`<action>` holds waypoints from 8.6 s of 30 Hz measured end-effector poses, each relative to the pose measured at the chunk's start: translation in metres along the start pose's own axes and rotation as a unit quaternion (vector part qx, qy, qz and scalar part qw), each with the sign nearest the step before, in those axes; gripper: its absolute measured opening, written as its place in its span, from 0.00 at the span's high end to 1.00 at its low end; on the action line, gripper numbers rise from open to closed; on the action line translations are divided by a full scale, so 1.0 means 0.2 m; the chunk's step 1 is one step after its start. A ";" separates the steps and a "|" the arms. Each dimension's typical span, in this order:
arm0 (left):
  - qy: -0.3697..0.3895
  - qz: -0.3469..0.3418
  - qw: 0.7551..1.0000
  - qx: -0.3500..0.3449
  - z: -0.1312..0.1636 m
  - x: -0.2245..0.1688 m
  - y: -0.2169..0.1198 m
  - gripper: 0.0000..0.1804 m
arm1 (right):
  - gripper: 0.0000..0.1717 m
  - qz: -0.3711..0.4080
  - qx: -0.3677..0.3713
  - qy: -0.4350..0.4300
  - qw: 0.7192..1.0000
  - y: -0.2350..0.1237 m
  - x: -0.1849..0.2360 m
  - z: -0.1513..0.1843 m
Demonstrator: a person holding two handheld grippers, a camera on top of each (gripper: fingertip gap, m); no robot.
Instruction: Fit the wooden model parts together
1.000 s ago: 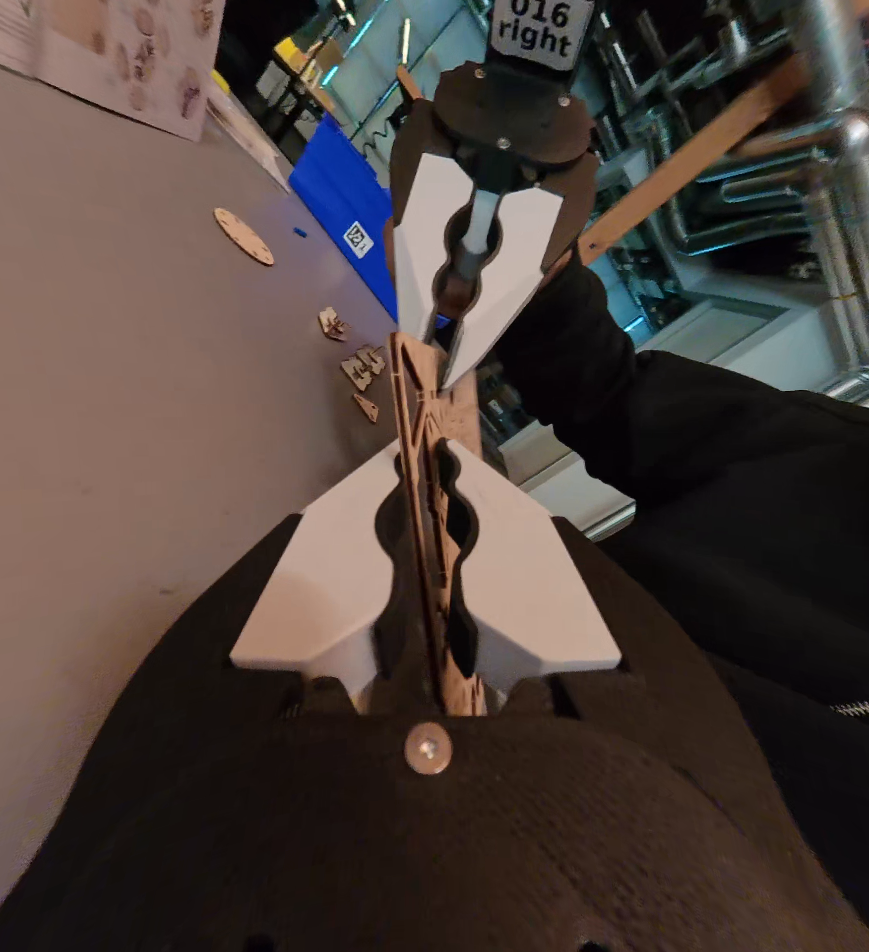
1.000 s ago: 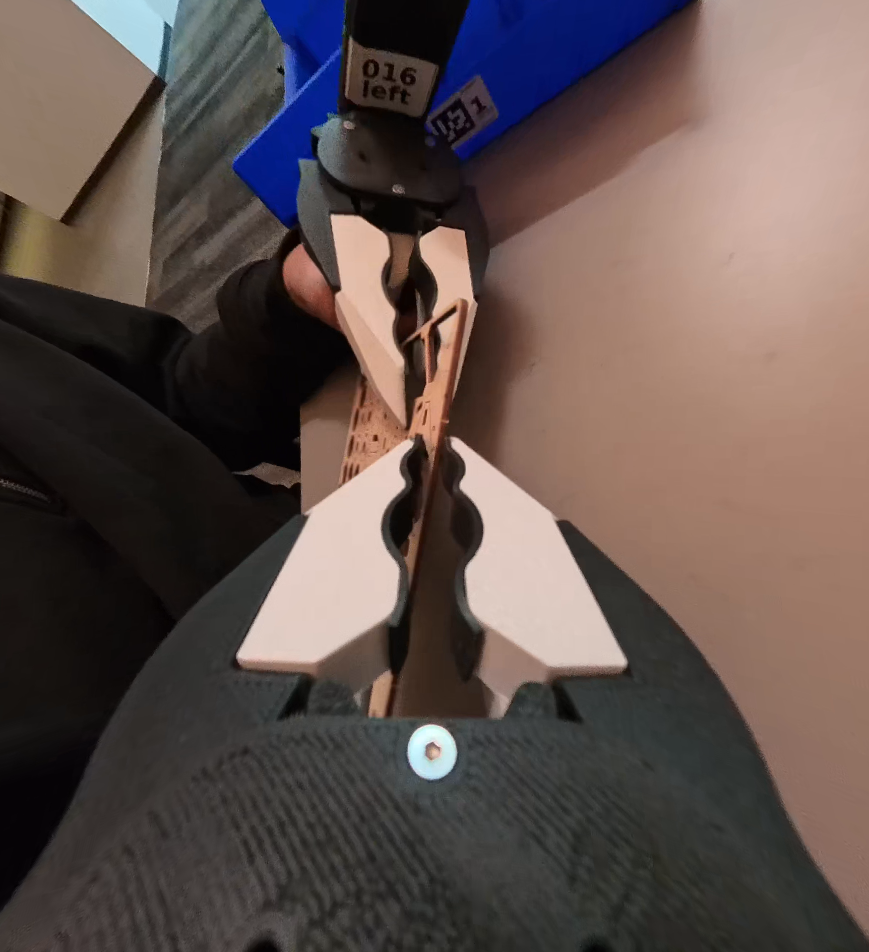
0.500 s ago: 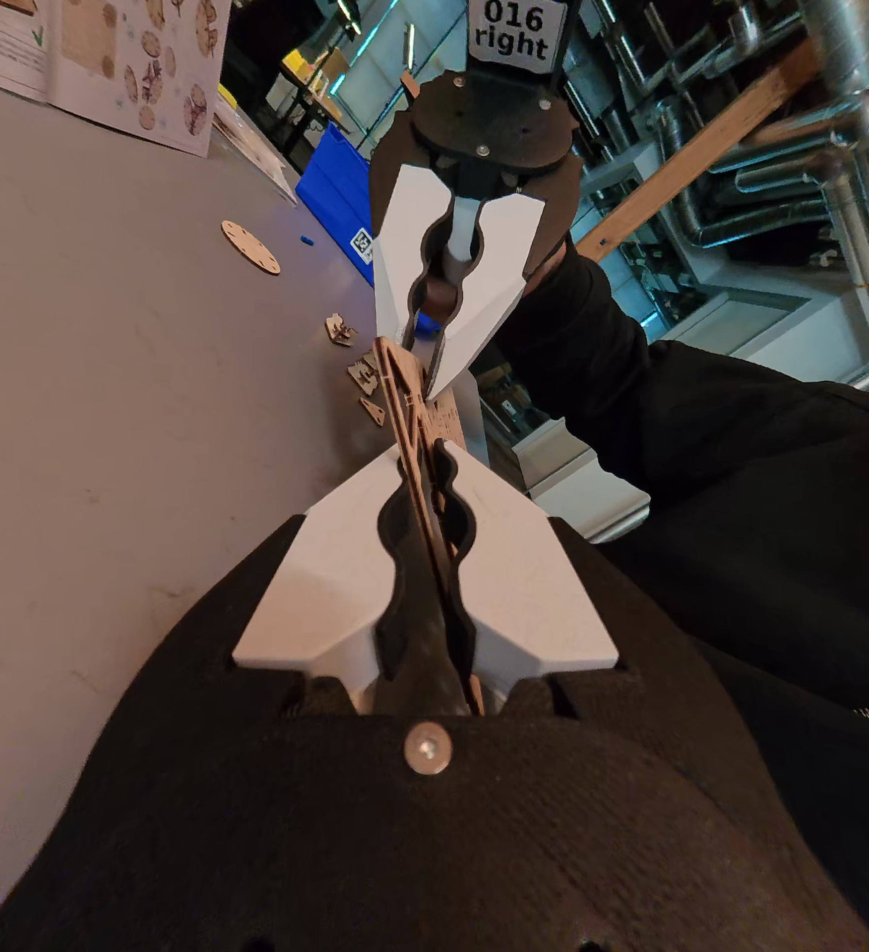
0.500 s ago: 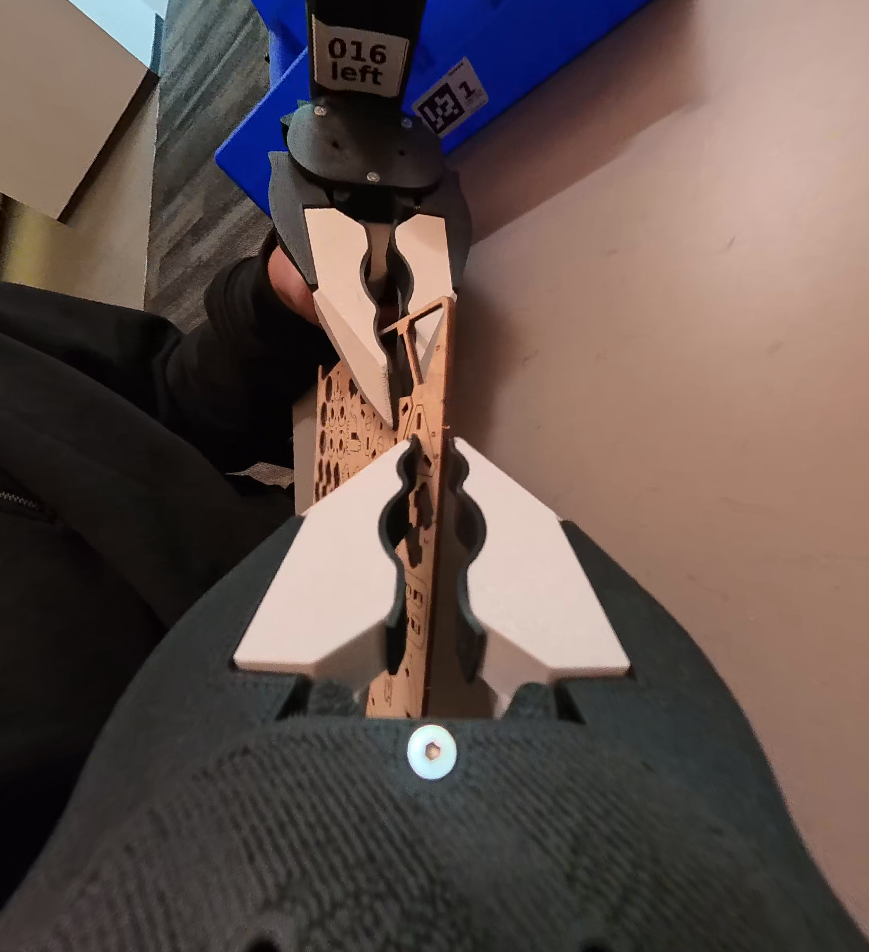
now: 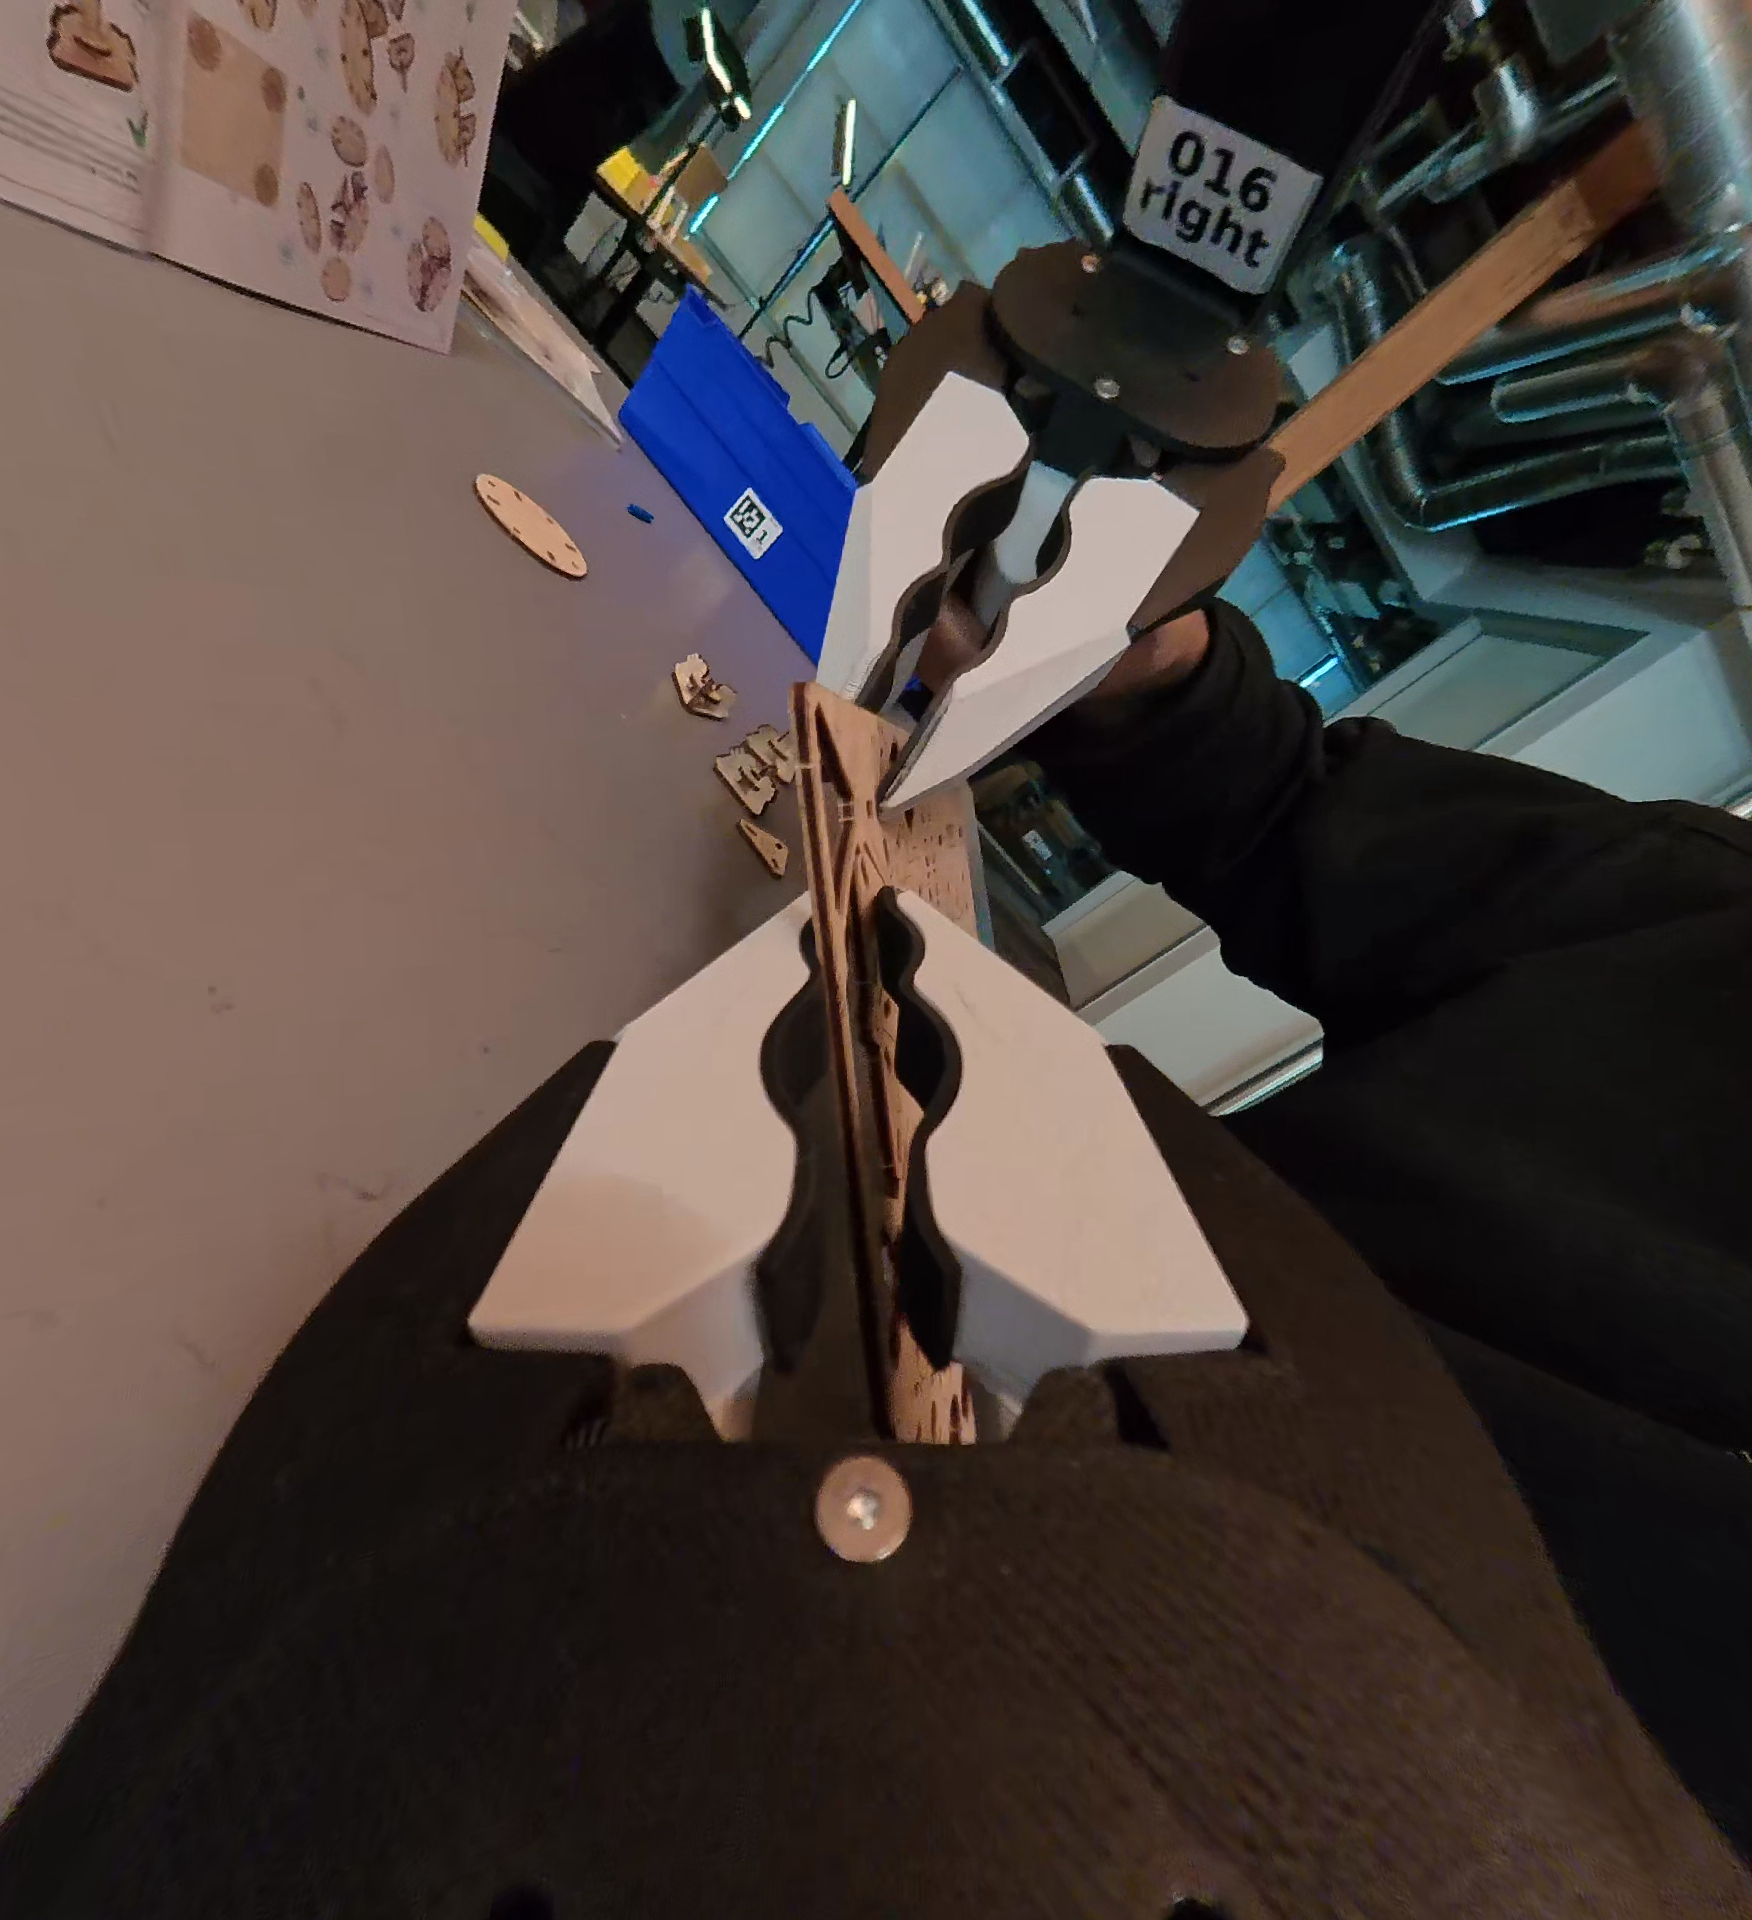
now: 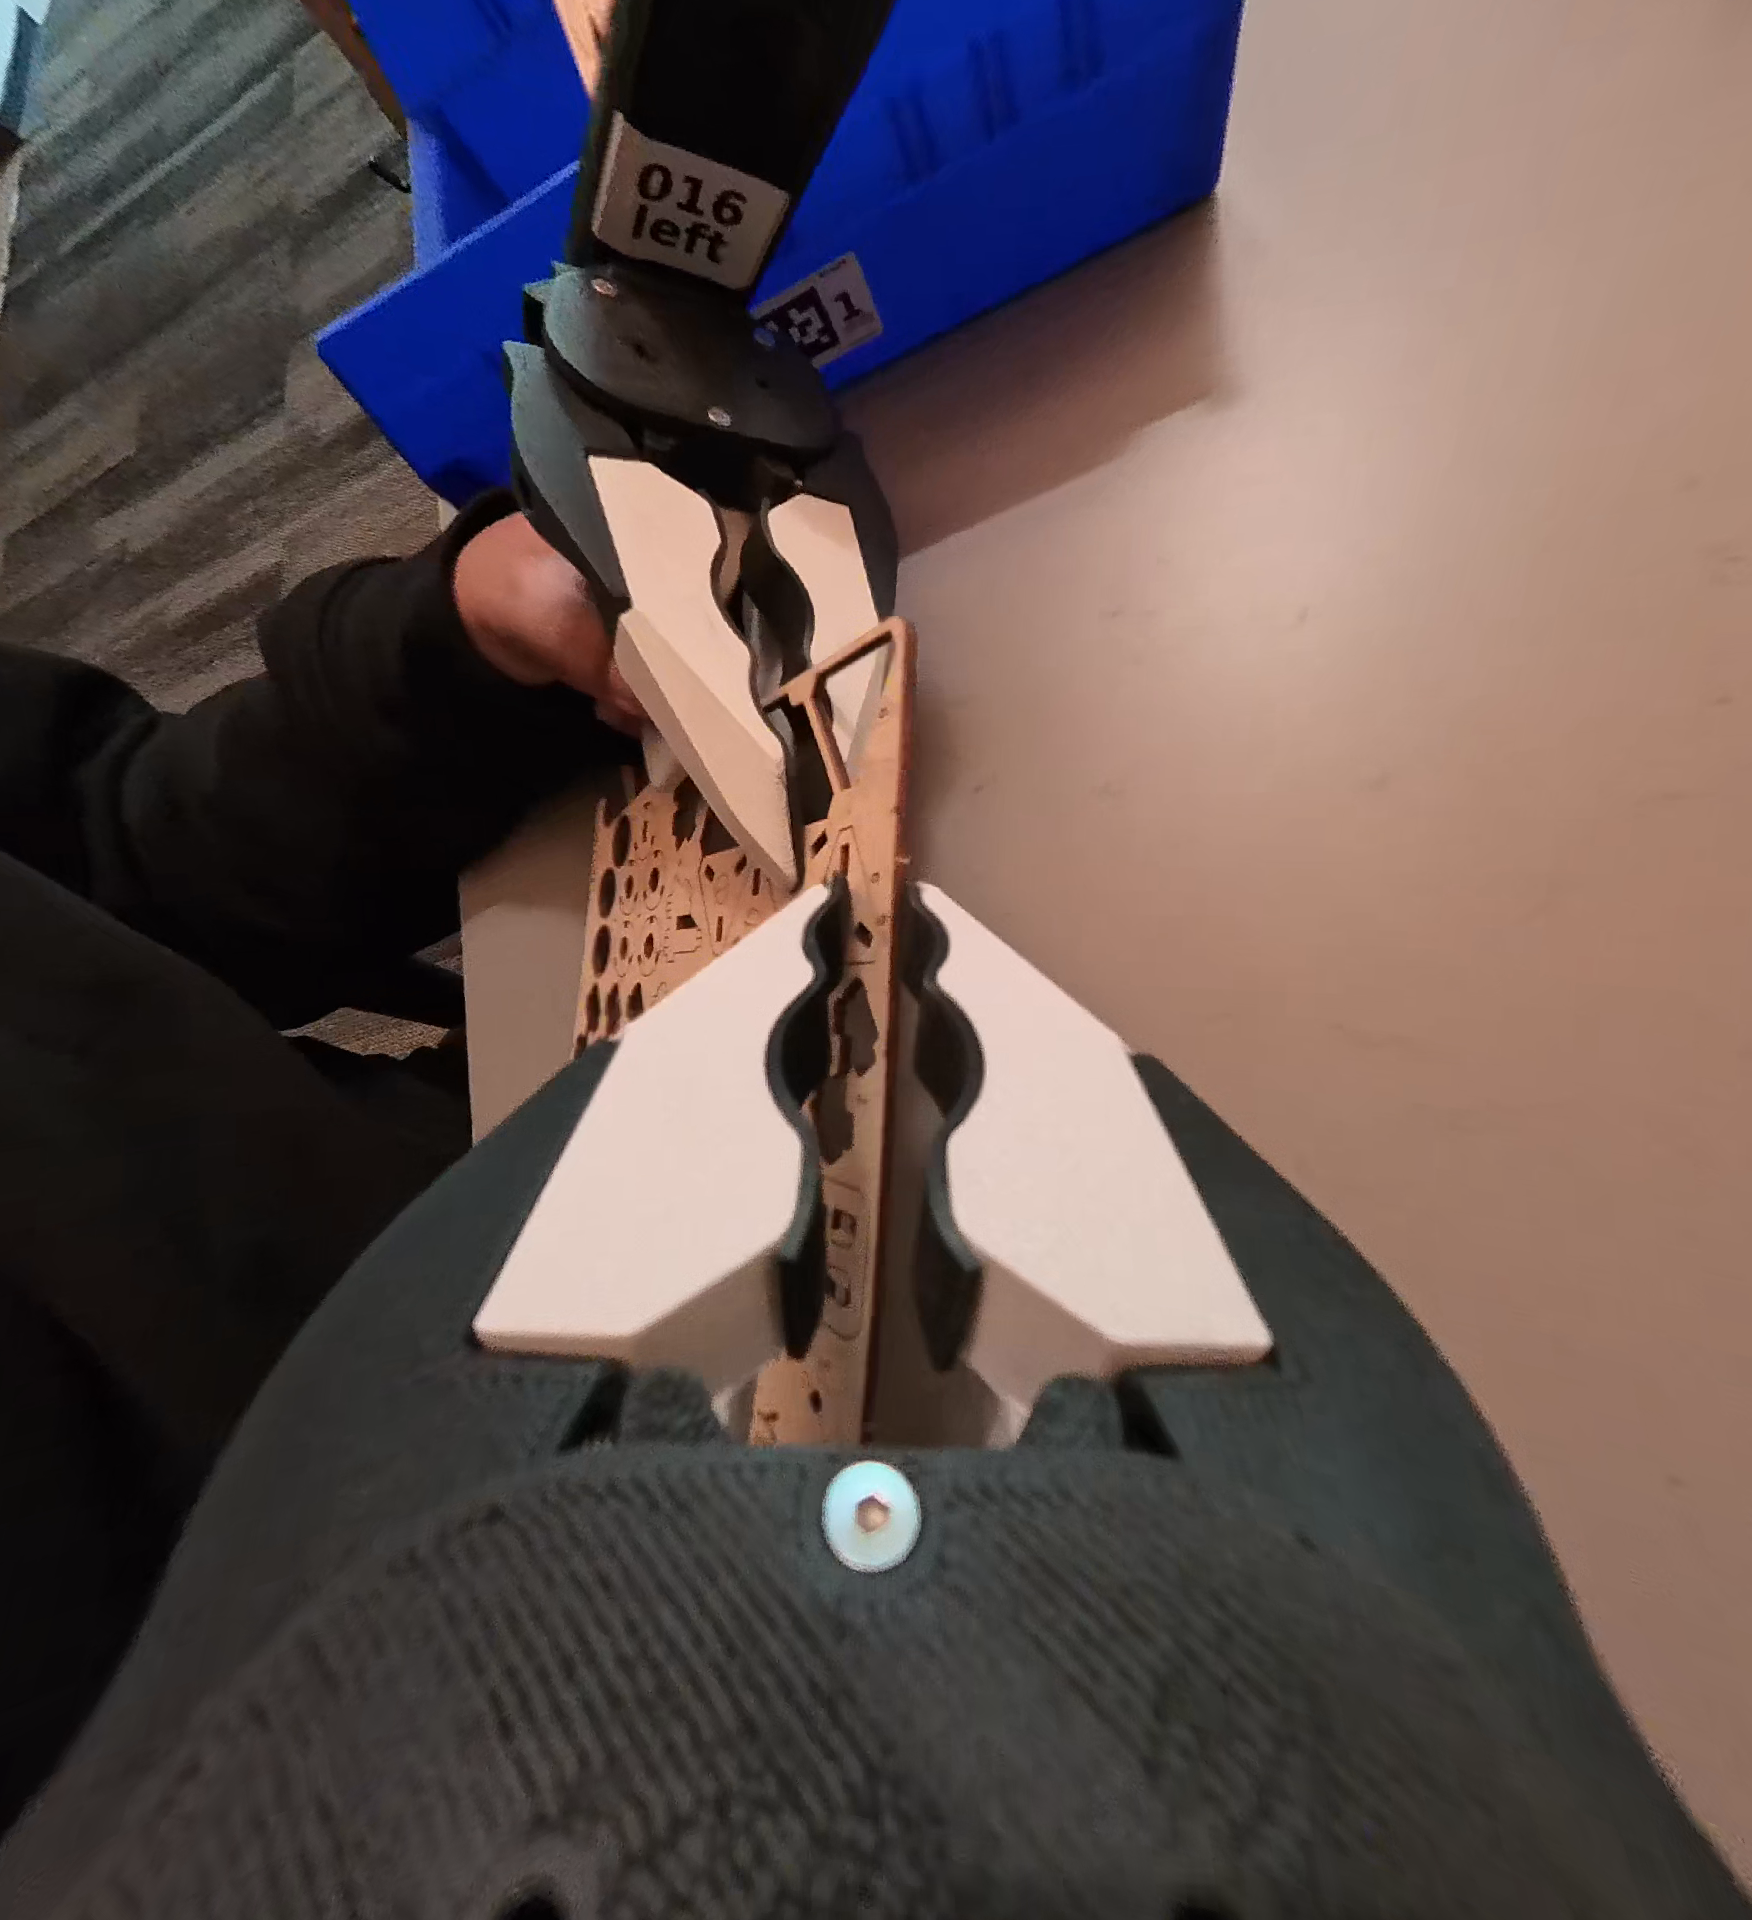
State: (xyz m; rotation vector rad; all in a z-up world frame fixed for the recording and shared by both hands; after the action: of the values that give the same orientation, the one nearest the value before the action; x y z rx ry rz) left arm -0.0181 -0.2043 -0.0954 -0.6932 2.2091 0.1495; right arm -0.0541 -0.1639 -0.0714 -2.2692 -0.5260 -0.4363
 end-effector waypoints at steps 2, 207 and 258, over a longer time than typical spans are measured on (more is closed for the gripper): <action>-0.006 0.016 1.000 -0.002 0.00 -0.02 0.01 1.00 | 0.98 0.038 0.017 -0.016 0.999 0.01 -0.03 0.02; 0.168 -0.415 0.891 -0.074 -0.19 0.36 -0.34 0.79 | 0.85 0.043 0.108 -0.111 0.987 0.53 -0.08 0.01; 0.164 -0.405 0.897 -0.071 -0.18 0.36 -0.32 0.79 | 0.88 -0.030 0.183 -0.343 0.921 0.55 -0.18 -0.07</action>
State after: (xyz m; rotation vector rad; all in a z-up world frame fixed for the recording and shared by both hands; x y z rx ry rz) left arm -0.0465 -0.3006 -0.1155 -1.7621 2.0275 -0.2544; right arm -0.0336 -0.2530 -0.1443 -1.9930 -0.9379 0.4338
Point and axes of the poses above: each gripper's, where its closed fingertips meet, y out along the fingers, z out of its underside, x = y × z across the jaws, the point moved 3 cm from there along -y, back along the fingers, and after that the axes turned 10 degrees about -z, right-handed, at the moved point
